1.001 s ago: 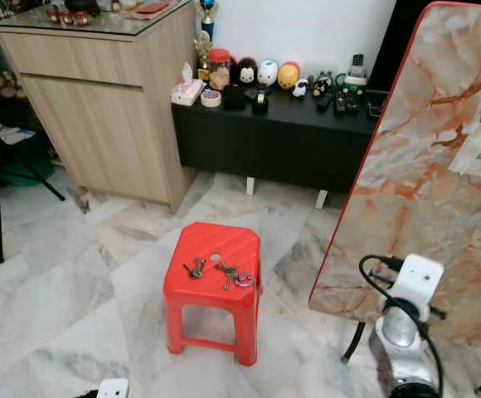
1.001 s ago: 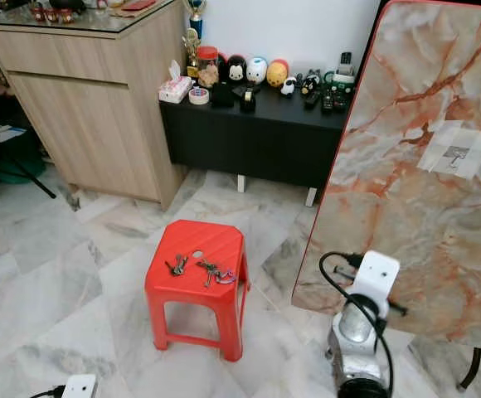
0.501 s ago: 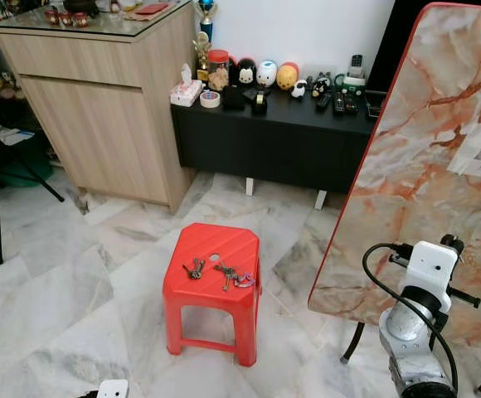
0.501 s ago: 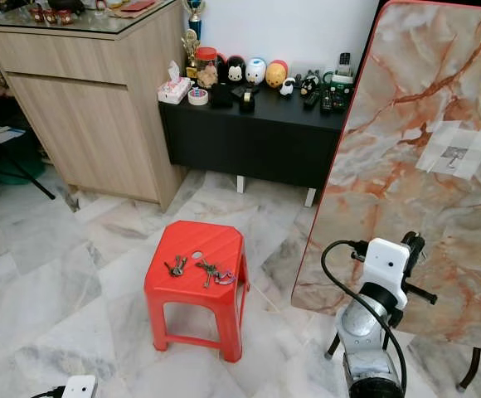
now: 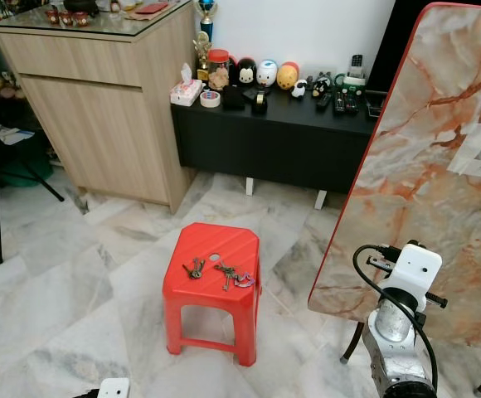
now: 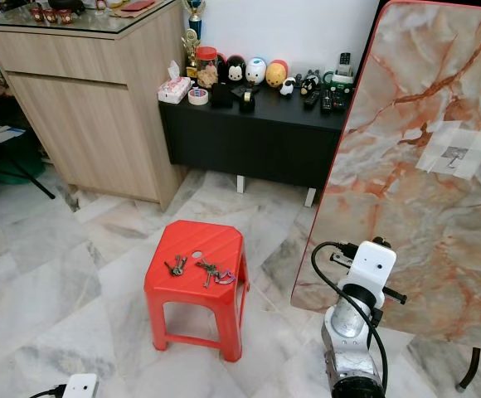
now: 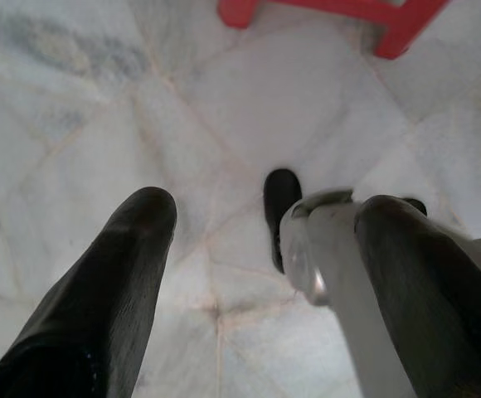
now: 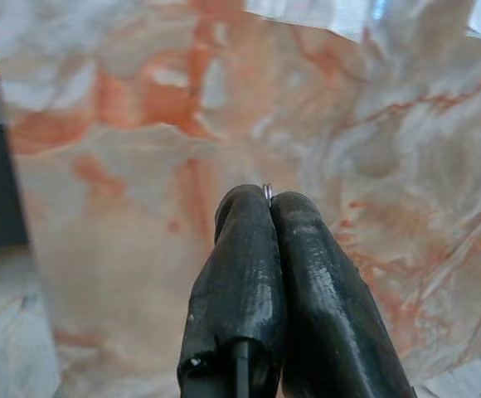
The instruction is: Hang keys on a hook
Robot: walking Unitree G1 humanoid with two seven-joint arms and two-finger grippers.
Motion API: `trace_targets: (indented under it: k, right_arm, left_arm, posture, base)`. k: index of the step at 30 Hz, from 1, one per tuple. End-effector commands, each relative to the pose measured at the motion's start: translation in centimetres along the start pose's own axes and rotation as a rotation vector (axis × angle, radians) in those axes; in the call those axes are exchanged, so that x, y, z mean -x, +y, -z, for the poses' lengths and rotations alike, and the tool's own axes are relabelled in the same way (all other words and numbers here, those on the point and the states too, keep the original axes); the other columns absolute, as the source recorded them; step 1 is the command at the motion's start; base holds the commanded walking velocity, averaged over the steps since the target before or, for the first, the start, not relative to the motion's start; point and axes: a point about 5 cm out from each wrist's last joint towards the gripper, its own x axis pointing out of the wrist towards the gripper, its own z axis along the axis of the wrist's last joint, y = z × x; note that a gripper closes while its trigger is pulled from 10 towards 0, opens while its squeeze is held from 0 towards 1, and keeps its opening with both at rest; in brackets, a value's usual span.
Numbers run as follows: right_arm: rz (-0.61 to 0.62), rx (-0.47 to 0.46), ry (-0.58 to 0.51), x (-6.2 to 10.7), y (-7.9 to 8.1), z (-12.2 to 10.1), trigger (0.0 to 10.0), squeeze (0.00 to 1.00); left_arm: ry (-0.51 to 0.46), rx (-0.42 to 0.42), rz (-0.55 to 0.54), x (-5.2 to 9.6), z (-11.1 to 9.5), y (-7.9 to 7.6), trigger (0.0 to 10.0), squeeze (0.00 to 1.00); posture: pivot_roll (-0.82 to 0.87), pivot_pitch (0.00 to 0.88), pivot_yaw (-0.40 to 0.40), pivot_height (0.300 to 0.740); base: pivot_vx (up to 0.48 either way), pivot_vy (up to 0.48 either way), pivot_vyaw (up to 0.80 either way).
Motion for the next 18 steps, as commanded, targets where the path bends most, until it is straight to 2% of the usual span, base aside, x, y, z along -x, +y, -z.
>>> trace_targets:
  k: [1, 8, 18]
  right_arm:
    - [0.017, -0.012, 0.0, -0.37, -0.7, 0.0, 10.0, 0.0]
    - [0.008, -0.016, 0.007, -0.4, -0.52, 0.04, 10.0, 0.0]
    - [0.008, 0.0, -0.029, -0.84, -0.51, -0.63, 10.0, 0.0]
  left_arm:
    - [0.01, -0.015, 0.012, -0.07, 0.12, -0.55, 10.0, 0.0]
    - [0.007, -0.014, 0.011, -0.12, 0.0, -0.69, 10.0, 0.0]
    - [0.013, 0.007, -0.007, 0.11, 0.56, 0.08, 10.0, 0.0]
  posture:
    - [0.0, 0.0, -0.056, 0.74]
    - [0.0, 0.0, -0.06, 0.74]
    - [0.0, 0.0, -0.063, 0.74]
  base:
    - [0.0, -0.386, 0.0]
    - [0.0, -0.368, 0.0]
    - [0.0, 0.0, 0.0]
